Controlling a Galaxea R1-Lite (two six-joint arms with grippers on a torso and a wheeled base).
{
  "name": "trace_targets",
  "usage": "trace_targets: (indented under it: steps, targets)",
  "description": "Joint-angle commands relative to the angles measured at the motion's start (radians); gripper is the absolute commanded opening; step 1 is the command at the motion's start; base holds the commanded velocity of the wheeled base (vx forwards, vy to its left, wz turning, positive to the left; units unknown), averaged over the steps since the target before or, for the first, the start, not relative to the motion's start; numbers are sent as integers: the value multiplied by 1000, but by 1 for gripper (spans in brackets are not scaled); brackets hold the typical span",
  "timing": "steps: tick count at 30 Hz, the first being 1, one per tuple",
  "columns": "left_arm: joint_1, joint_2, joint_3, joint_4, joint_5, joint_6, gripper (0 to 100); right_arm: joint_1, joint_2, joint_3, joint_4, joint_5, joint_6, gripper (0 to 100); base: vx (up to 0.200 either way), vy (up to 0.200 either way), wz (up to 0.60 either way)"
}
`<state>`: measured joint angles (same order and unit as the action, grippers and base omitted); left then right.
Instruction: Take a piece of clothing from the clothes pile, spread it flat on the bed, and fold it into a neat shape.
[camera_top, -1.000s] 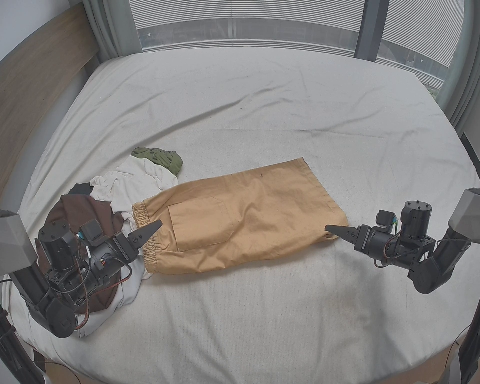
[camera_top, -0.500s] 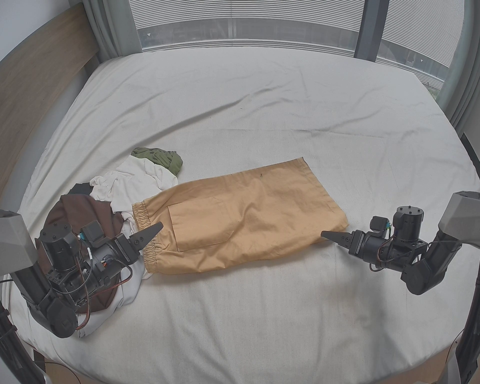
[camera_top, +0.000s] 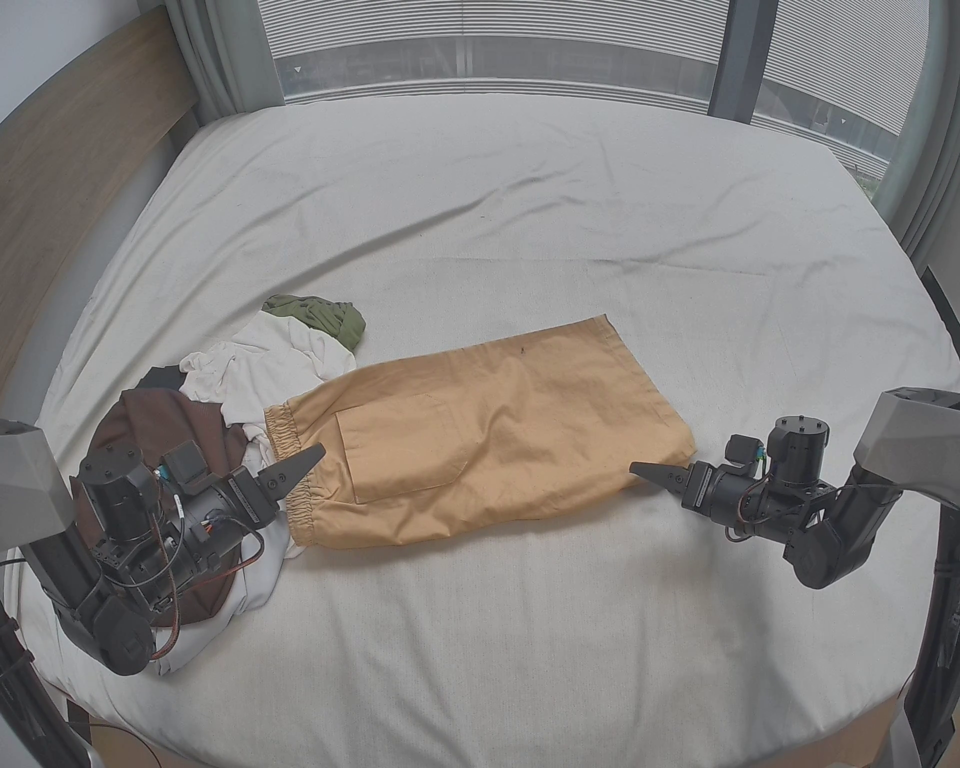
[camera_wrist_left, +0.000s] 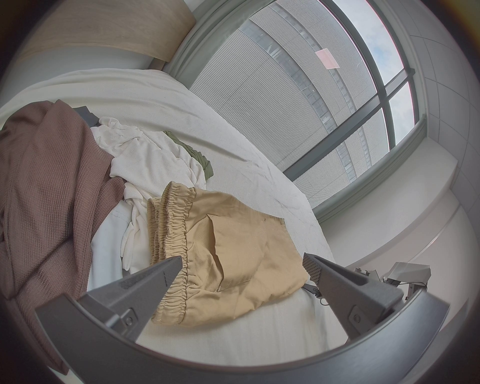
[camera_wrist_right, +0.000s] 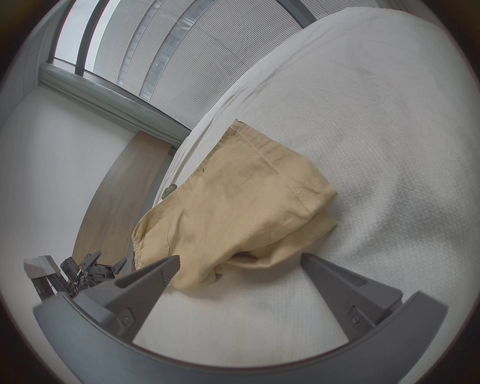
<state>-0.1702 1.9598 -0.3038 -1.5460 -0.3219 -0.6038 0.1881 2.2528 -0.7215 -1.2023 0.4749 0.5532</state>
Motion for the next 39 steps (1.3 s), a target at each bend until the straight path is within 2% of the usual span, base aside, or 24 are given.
trace_targets:
  steps: [1, 6, 11, 27, 32, 36, 39]
  targets:
    - [3, -5, -1, 0, 0, -1, 100, 19, 30, -24, 1, -9, 2, 100, 0, 0, 0]
    - [6, -7, -1, 0, -2, -2, 100, 25, 56, -101, 4, -47, 42, 100, 0, 0, 0]
    - [6, -13, -3, 0, -2, -2, 100, 36, 56, -176, 40, -50, 71, 100, 0, 0, 0]
    - [9, -22, -11, 0, -3, -4, 100, 108, 94, -263, 121, -56, 71, 100, 0, 0, 0]
    - [9, -22, -11, 0, -3, -5, 100, 119, 100, -280, 141, -78, 71, 100, 0, 0, 0]
    - [9, -21, -11, 0, -3, -5, 100, 122, 114, -300, 139, -122, 71, 100, 0, 0, 0]
    - [8, -21, -11, 0, -3, -5, 100, 122, 119, -299, 139, -125, 71, 100, 0, 0, 0]
